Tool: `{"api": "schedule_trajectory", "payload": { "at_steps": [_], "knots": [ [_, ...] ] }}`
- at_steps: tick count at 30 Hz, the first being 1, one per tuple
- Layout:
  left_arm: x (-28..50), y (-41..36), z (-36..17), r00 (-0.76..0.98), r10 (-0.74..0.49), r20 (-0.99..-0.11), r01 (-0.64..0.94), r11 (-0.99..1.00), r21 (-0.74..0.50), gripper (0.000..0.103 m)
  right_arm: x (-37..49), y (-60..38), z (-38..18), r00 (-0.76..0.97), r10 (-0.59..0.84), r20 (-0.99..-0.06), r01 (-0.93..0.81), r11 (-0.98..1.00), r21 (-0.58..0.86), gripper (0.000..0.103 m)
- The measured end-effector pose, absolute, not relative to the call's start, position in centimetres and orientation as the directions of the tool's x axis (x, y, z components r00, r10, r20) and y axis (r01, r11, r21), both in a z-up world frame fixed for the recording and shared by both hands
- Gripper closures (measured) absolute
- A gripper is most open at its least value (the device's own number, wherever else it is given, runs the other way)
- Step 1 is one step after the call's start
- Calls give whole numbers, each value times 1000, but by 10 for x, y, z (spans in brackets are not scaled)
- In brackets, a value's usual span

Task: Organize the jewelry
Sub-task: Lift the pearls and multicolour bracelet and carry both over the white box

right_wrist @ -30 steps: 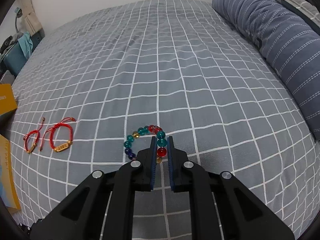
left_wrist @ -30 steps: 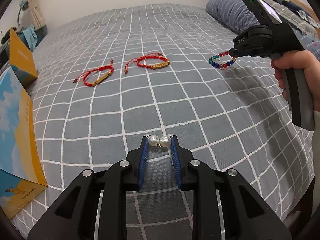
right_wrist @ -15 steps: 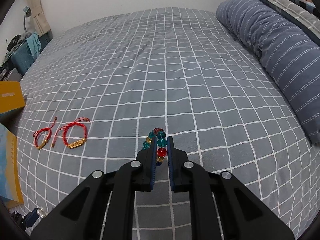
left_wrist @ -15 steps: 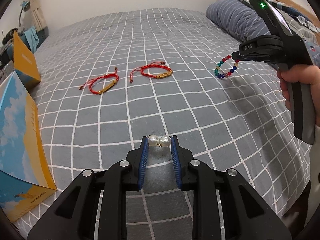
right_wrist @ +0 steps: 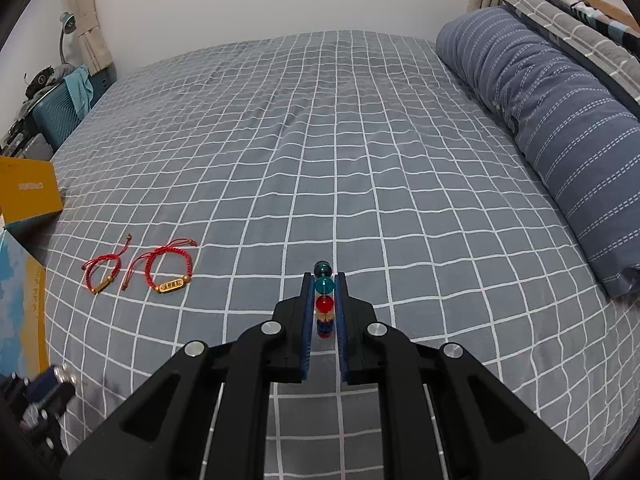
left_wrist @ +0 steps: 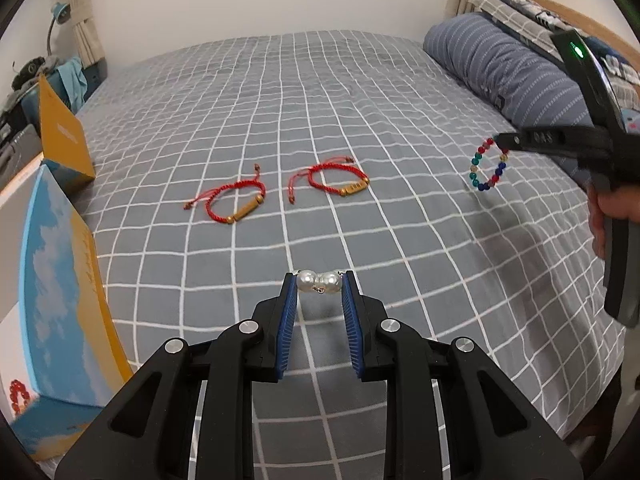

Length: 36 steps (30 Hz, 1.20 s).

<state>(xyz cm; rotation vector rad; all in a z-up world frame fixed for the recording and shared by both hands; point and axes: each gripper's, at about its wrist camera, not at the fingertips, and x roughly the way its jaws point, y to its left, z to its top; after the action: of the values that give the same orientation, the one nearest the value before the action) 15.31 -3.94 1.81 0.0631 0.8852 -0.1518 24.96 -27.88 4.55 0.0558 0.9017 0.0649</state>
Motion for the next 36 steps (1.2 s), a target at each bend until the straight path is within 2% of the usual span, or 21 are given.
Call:
{"api": "schedule_trajectory", "payload": {
  "at_steps": [18, 36],
  "knots": [
    [176, 3, 76, 697, -45, -716, 81, 997, 16, 80, 216, -262, 70, 635, 116, -764, -80, 993, 84, 94],
    [149, 67, 114, 731, 16, -682, 1, 1000, 26, 80, 171, -205, 106, 673, 197, -713, -190, 978, 91, 94]
  ]
}}
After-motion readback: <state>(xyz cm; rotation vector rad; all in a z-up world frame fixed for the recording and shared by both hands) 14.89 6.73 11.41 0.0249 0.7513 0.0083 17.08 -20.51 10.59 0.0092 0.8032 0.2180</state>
